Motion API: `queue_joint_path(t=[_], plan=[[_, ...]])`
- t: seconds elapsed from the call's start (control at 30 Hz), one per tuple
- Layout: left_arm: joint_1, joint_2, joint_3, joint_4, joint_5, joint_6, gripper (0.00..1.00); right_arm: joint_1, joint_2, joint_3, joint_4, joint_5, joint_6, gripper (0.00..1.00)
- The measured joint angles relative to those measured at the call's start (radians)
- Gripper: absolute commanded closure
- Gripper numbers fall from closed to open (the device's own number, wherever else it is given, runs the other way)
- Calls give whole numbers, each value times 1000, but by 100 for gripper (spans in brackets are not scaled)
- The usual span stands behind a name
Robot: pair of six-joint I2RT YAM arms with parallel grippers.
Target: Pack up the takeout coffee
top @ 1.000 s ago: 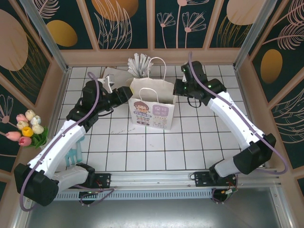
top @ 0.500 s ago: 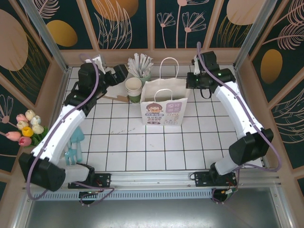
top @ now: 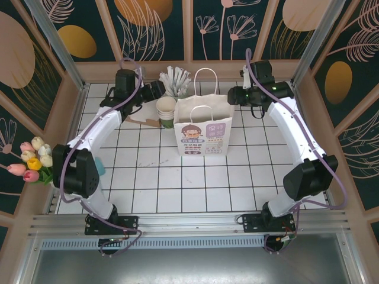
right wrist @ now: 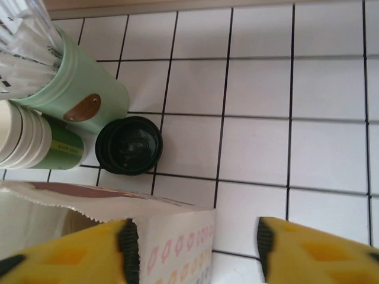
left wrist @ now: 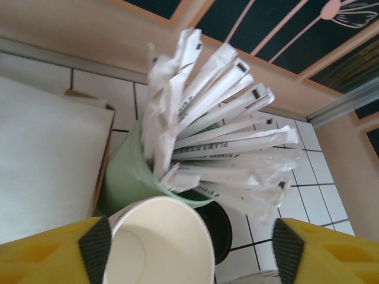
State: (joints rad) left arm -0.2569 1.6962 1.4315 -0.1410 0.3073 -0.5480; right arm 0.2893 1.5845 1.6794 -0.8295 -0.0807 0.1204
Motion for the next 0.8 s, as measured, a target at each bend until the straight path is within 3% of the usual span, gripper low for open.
queue_joint_path(t=[0.03, 0.07, 0.1, 0.23, 0.37, 0.63, 0.8], plan=[[-1, 11, 23, 0, 7, 4, 30, 0, -13, -11, 27, 2, 2, 22], [-5, 19, 45, -1, 7, 9, 29, 0, -33, -28, 60, 2, 3, 4], [-10, 23, 66, -7, 2, 16, 29, 0, -69, -61, 107, 5, 10, 1], [-60, 60, 185, -72, -75, 49, 32, -2, -253, -209, 278, 23, 23, 1], [-121, 131, 315, -155, -173, 68, 36, -7, -368, -239, 385, 51, 39, 1], [-183, 313, 520, -299, -316, 72, 46, -8, -392, -296, 475, 185, 101, 1], [-195, 363, 562, -359, -367, 69, 51, -8, -392, -321, 476, 220, 123, 1]])
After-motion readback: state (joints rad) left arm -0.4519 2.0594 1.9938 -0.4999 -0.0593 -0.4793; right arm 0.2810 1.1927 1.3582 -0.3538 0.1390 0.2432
